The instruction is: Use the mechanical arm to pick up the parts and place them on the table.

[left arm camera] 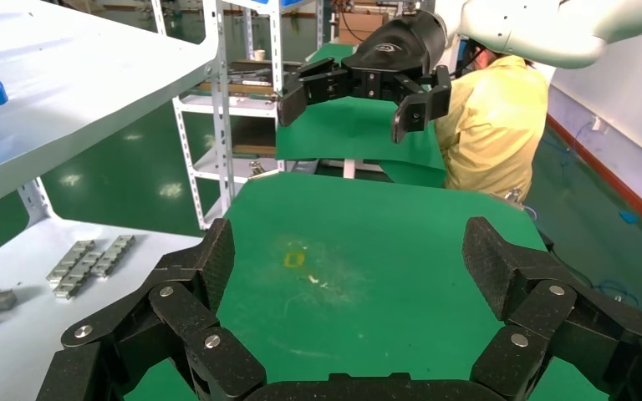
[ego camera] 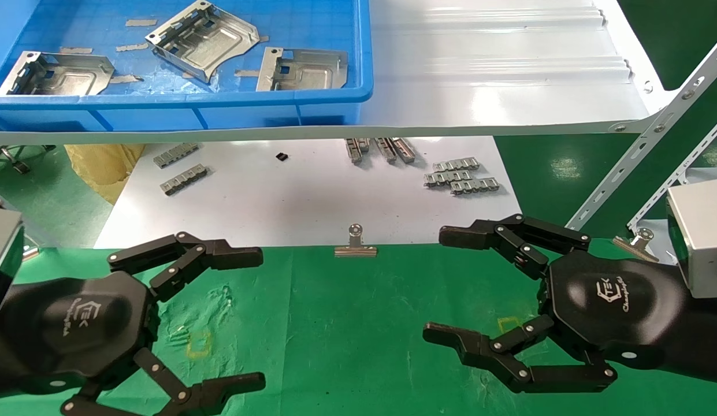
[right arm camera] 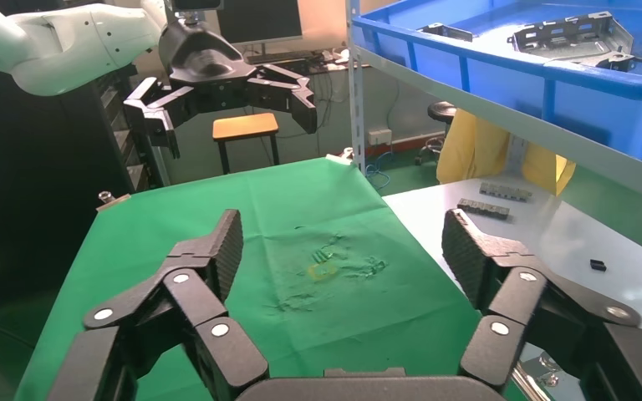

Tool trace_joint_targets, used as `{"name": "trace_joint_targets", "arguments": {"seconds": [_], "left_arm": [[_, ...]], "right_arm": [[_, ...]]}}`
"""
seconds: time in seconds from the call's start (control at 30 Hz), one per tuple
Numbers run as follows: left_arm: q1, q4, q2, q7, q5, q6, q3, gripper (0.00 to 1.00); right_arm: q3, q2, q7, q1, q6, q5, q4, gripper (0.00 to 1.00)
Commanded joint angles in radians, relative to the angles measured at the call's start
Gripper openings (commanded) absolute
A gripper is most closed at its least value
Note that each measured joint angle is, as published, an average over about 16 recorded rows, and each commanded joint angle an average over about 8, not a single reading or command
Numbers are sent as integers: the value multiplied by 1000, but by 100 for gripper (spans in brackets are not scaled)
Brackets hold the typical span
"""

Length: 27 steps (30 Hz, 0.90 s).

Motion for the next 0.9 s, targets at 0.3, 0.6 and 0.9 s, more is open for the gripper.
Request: {"name": "trace_joint_targets", "arguments": {"seconds": [0.3,0.6,0.9], "left_arm": [[0,0,0,0,0,0,0,100],[0,0,0,0,0,0,0,100],[0,0,0,0,0,0,0,100]], "right_arm": [[0,0,0,0,0,0,0,0],[0,0,0,0,0,0,0,0],[0,0,0,0,0,0,0,2]]}}
